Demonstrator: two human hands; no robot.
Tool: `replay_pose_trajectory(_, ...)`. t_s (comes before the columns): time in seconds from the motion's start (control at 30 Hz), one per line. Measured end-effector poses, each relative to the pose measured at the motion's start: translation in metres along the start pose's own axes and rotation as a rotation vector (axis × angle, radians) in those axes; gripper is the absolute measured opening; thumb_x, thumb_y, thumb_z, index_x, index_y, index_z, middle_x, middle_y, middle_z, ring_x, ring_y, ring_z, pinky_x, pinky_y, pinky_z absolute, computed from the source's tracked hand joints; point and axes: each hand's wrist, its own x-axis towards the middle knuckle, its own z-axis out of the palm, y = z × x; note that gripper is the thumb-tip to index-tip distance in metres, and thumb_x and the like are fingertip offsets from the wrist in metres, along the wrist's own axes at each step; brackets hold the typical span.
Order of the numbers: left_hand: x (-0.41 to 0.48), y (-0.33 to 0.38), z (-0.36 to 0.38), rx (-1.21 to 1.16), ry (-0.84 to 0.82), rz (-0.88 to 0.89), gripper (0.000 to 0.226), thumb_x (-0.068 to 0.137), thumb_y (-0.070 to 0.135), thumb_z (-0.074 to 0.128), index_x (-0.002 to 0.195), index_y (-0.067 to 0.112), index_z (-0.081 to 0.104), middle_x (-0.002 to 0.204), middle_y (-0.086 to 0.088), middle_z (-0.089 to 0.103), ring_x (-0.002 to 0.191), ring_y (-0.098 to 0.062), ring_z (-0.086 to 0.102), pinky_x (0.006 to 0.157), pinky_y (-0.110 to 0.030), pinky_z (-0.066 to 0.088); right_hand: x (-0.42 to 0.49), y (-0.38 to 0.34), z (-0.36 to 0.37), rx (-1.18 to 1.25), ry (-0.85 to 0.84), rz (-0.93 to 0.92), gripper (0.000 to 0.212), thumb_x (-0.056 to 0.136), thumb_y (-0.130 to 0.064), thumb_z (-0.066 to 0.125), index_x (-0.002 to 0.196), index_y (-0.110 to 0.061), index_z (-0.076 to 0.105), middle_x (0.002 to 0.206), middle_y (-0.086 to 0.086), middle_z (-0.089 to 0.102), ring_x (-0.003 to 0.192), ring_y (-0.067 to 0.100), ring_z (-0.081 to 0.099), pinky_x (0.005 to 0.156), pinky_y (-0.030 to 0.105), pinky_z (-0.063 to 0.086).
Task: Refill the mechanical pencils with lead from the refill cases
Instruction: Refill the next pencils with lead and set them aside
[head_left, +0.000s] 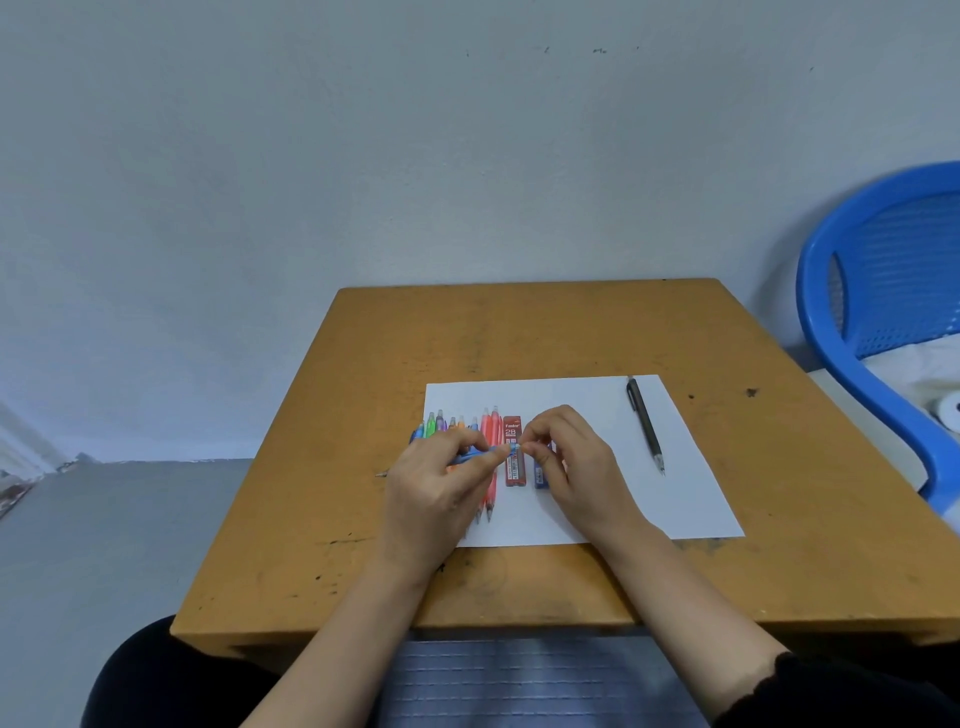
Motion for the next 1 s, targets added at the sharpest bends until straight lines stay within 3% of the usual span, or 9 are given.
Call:
replay_pose_trajectory(0.17,0.001,0.003,0.0,0.009,0.001,-0.051,0.017,0.084,0.012,0.072,0.101,0.015,0.07,0.089,-0.008,0.068,0.076,-0.018,0.06,0.059,-0.031,0.048,0.003,-0.001,-0.005,0.073,0.055,0.075,0.011,0.09,-0.016,0.054,0.091,-0.01,0.063,0.089,-0.005,0.058,0.082,-0.004,0.051,0.071,0.004,0.037)
replay_pose_trajectory(0.27,0.0,0.002,0.0,0.011,-0.02,-0.062,0.029,0.08,0.012,0.077,0.105,0.02,0.064,0.091,-0.008,0.068,0.078,-0.018,0.061,0.059,-0.03,0.049,0.006,0.005,-0.006,0.041,0.178,0.165,0.015,0.091,-0.009,0.051,0.097,-0.008,0.065,0.093,-0.004,0.058,0.085,-0.008,0.053,0.069,0.002,0.038)
replay_pose_trajectory(0.33,0.0,0.002,-0.001,0.013,-0.028,-0.077,0.025,0.079,0.014,0.078,0.102,0.017,0.068,0.092,-0.008,0.069,0.079,-0.017,0.061,0.059,-0.031,0.05,0.007,0.011,-0.006,-0.026,0.194,0.211,0.018,0.091,-0.001,0.05,0.099,-0.007,0.065,0.097,0.0,0.059,0.086,-0.002,0.055,0.072,0.002,0.038)
replay_pose_trajectory(0.43,0.0,0.002,-0.001,0.036,-0.031,-0.105,0.015,0.081,0.014,0.076,0.096,0.011,0.075,0.091,-0.008,0.069,0.079,-0.016,0.06,0.059,-0.032,0.051,0.006,0.018,-0.005,-0.142,0.104,0.275,0.028,0.09,0.006,0.048,0.108,-0.007,0.065,0.11,0.005,0.061,0.103,0.018,0.054,0.087,0.017,0.039)
replay_pose_trajectory(0.53,-0.001,0.002,0.0,0.039,-0.04,-0.113,0.014,0.084,0.017,0.073,0.096,0.01,0.075,0.092,-0.008,0.068,0.079,-0.016,0.06,0.059,-0.032,0.051,0.008,0.021,-0.003,-0.213,-0.018,0.32,0.03,0.093,0.0,0.046,0.115,-0.01,0.064,0.119,0.003,0.06,0.114,0.018,0.046,0.089,0.011,0.027)
replay_pose_trajectory(0.87,0.0,0.003,0.0,0.044,-0.026,-0.11,0.014,0.083,0.016,0.074,0.096,0.011,0.075,0.091,-0.007,0.068,0.078,-0.016,0.06,0.058,-0.031,0.049,0.011,0.019,-0.005,-0.229,-0.12,0.386,0.025,0.094,-0.009,0.054,0.113,-0.015,0.07,0.105,0.001,0.067,0.105,0.017,0.05,0.079,0.018,0.034)
replay_pose_trajectory(1.0,0.0,0.003,0.0,0.038,-0.023,-0.114,0.014,0.082,0.015,0.075,0.095,0.01,0.075,0.09,-0.007,0.068,0.077,-0.016,0.06,0.058,-0.032,0.049,0.01,0.017,-0.005,-0.196,-0.087,0.428,0.023,0.093,-0.009,0.057,0.109,-0.013,0.071,0.088,-0.002,0.054,0.092,0.014,0.048,0.069,0.015,0.027)
